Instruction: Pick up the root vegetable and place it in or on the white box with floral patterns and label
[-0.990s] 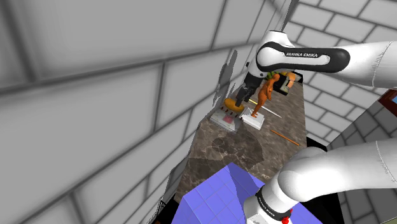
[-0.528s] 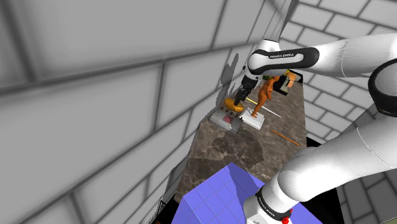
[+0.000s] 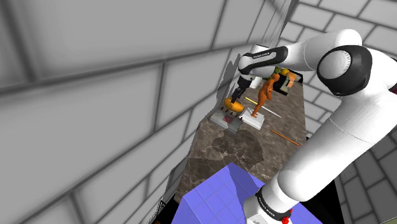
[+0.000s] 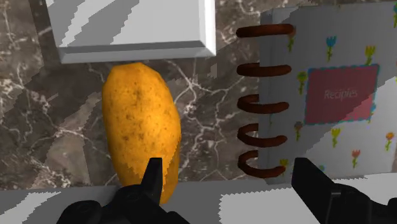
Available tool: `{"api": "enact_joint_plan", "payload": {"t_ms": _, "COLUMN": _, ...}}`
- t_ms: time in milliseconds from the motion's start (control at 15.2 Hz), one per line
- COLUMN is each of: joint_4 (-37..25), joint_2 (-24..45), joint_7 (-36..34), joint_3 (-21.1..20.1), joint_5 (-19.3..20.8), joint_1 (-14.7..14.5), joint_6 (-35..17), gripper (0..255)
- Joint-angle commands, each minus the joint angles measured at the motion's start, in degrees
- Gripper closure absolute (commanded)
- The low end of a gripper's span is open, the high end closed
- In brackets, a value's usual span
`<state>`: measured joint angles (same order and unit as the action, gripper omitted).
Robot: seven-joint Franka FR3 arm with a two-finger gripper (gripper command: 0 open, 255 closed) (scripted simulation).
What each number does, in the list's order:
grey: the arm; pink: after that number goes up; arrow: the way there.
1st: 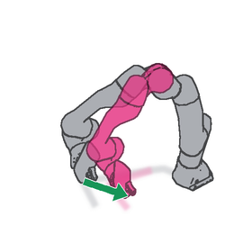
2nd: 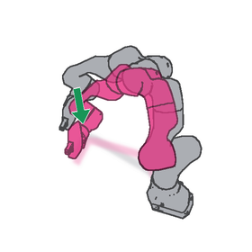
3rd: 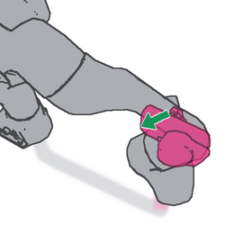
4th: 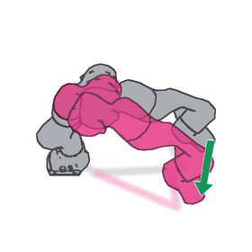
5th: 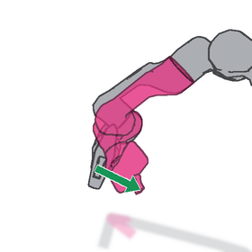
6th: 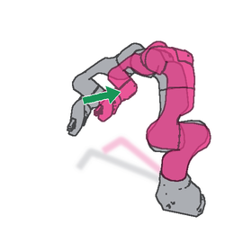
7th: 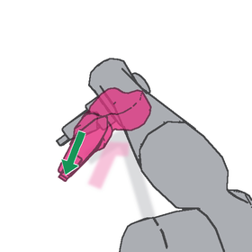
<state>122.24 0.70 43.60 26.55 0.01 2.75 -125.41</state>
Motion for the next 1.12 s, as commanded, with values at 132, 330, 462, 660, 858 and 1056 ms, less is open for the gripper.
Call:
{"api": "enact_joint_plan", "payload": {"t_ms": 132, "joint_4": -7.0, "joint_2": 9.3, "joint_7": 7.6, "joint_3": 0.6, "joint_5": -5.5, "joint_1": 2.0, "joint_6": -2.0, "gripper": 0}}
{"api": "enact_joint_plan", "payload": {"t_ms": 330, "joint_4": -12.4, "joint_2": 15.1, "joint_7": 11.7, "joint_3": 0.0, "joint_5": -8.8, "joint_1": 4.0, "joint_6": -2.2, "gripper": 0}}
{"api": "enact_joint_plan", "payload": {"t_ms": 462, "joint_4": -12.0, "joint_2": 16.0, "joint_7": 12.0, "joint_3": -0.2, "joint_5": -9.4, "joint_1": 4.2, "joint_6": -3.5, "gripper": 0}}
{"api": "enact_joint_plan", "payload": {"t_ms": 660, "joint_4": -11.4, "joint_2": 17.4, "joint_7": 12.6, "joint_3": -0.6, "joint_5": -10.3, "joint_1": 4.5, "joint_6": -5.3, "gripper": 0}}
{"api": "enact_joint_plan", "payload": {"t_ms": 858, "joint_4": -11.0, "joint_2": 18.7, "joint_7": 13.1, "joint_3": -0.9, "joint_5": -11.1, "joint_1": 4.8, "joint_6": -6.8, "gripper": 0}}
{"api": "enact_joint_plan", "payload": {"t_ms": 1056, "joint_4": -11.0, "joint_2": 18.7, "joint_7": 13.1, "joint_3": -0.9, "joint_5": -11.1, "joint_1": 4.8, "joint_6": -6.8, "gripper": 0}}
